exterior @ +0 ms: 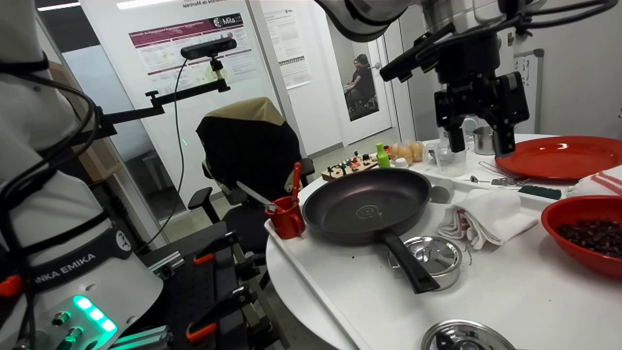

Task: Wipe the pan with the white cloth

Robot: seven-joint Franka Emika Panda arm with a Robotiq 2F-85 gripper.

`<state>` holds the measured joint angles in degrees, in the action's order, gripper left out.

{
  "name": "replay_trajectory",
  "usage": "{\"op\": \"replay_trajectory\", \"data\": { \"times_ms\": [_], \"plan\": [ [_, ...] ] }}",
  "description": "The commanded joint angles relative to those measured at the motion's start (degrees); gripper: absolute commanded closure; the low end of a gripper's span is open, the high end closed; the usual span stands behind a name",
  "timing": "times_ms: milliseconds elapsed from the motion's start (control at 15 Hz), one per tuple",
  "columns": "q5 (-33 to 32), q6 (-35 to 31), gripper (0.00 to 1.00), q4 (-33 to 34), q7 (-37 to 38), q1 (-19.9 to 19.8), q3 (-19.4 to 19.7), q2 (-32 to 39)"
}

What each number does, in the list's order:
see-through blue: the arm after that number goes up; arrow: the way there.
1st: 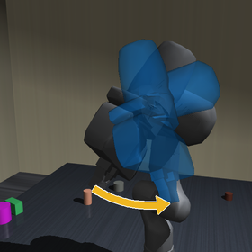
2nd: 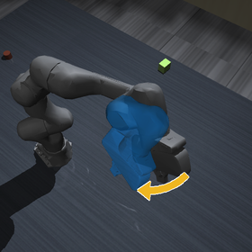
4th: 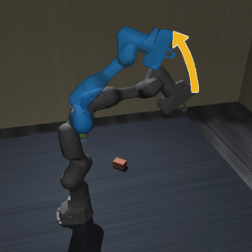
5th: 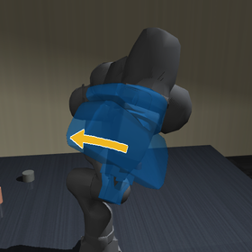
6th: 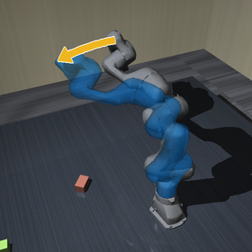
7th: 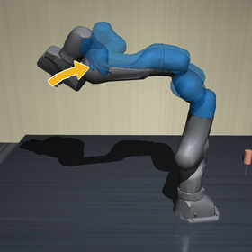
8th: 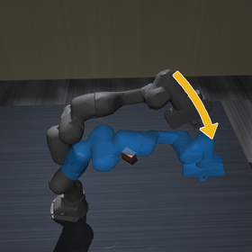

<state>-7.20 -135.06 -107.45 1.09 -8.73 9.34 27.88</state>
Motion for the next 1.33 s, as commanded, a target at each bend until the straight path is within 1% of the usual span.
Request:
{"op": "replay_trajectory", "data": {
  "times_ms": [0, 333, 533, 800, 1267],
  "plan": [
    [0.99, 1.09, 0.00, 1.66, -5.41, -1.36, -1.69, 2.50],
    [-0.81, -3.85, 0.00, 5.05, -11.61, -1.66, -2.50, 8.51],
    [-0.39, -5.91, 0.00, 8.10, -15.02, -2.21, -3.61, 11.94],
    [-0.95, -7.09, 0.00, 12.35, -14.94, -1.19, -3.82, 16.22],
    [-1.18, -4.73, 0.00, 18.49, -13.74, -0.40, -3.30, 23.46]
  ]
}}
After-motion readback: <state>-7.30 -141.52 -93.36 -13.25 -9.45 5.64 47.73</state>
